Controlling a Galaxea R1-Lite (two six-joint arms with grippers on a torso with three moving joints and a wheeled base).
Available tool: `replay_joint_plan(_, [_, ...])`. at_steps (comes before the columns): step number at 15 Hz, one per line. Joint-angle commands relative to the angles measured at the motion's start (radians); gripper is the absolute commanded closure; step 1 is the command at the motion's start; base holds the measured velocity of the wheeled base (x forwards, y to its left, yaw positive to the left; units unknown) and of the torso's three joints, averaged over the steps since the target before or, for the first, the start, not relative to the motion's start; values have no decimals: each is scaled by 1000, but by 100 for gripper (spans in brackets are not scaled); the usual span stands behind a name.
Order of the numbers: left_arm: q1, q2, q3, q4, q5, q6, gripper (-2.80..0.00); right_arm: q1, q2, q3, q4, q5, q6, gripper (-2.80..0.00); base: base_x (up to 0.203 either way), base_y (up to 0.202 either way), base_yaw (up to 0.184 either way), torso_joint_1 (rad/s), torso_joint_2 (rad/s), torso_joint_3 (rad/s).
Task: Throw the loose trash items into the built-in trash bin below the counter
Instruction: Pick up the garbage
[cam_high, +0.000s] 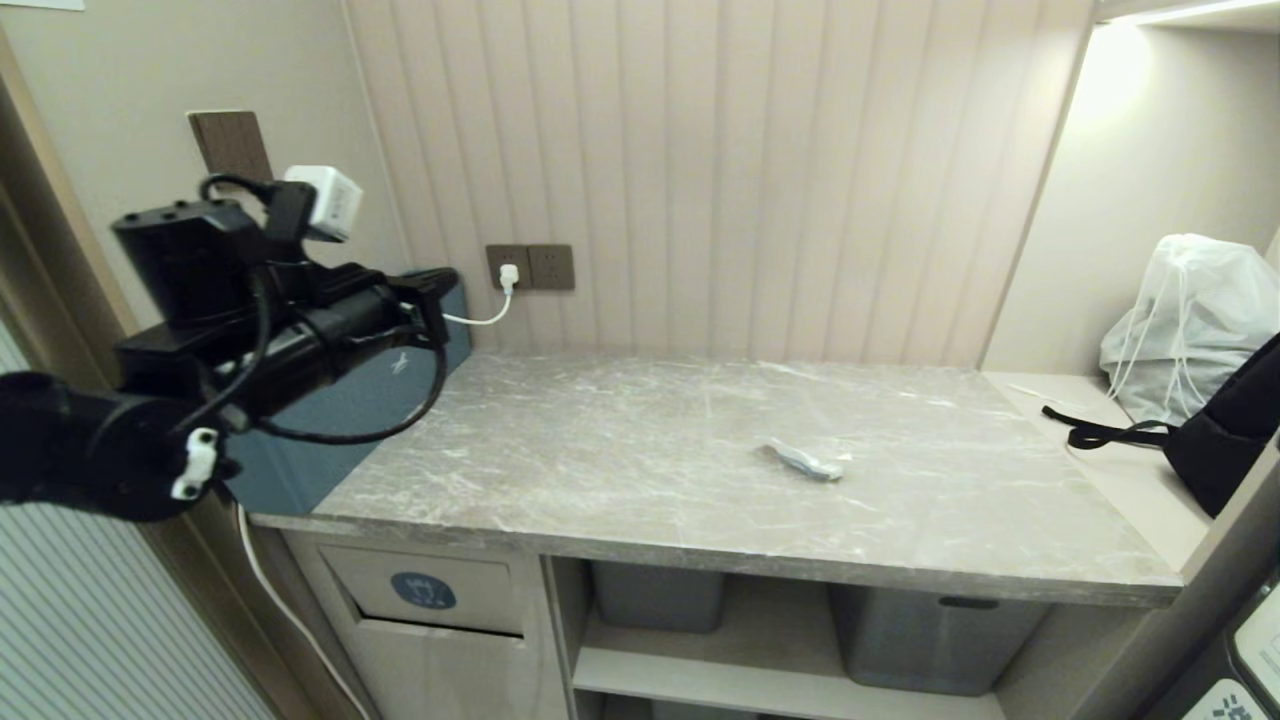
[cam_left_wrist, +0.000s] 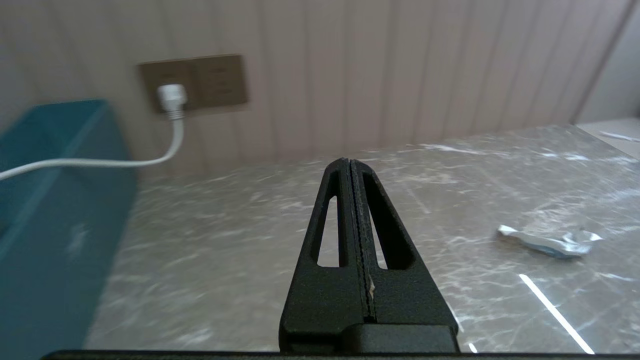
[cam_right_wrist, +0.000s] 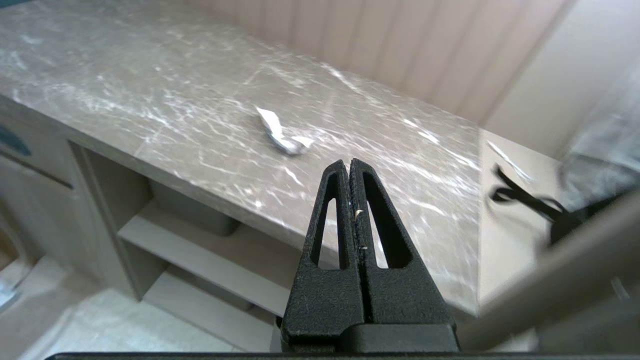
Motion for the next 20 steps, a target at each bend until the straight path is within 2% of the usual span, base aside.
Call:
replay_joint_plan(1, [42, -173, 111, -8, -4, -3, 0, 145, 340, -122, -18, -39, -6, 0, 0, 0, 0, 0, 0, 0])
replay_joint_plan(3, [55, -276, 254, -9, -4, -3, 0, 235, 507, -176, -75, -74, -4, 0, 0, 0, 0, 0, 0, 0])
replay_joint_plan(5, [46, -398, 421, -8, -5, -1, 0, 270, 657, -208, -156, -91, -3, 0, 0, 0, 0, 0, 0, 0])
replay_joint_plan(7, [7, -486, 541, -7, -9, -1, 0, 285, 784, -294, -191, -97, -1, 0, 0, 0, 0, 0, 0, 0])
replay_joint_plan(8, [-25, -508, 562, -6, -10, -2, 0, 288, 848, -342, -201, -95, 0, 0, 0, 0, 0, 0, 0, 0])
replay_joint_plan(10, [-28, -510, 543, -6, -8, -3, 0, 289, 960, -418, -217, -91, 0, 0, 0, 0, 0, 0, 0, 0])
replay_joint_plan(13, [-30, -505, 541, -6, -9, -2, 0, 275, 1124, -497, -336, -108, -1, 0, 0, 0, 0, 0, 0, 0])
replay_joint_plan(14, [-30, -508, 546, -6, -9, -3, 0, 257, 1168, -513, -377, -126, -3, -260, 0, 0, 0, 0, 0, 0])
replay_joint_plan(15, [-30, -509, 552, -7, -9, -6, 0, 233, 1191, -523, -398, -137, -3, -280, 0, 0, 0, 0, 0, 0])
replay_joint_plan(20, [-34, -479, 545, -8, -12, -26, 0, 124, 1298, -584, -410, -132, -13, -280, 0, 0, 0, 0, 0, 0])
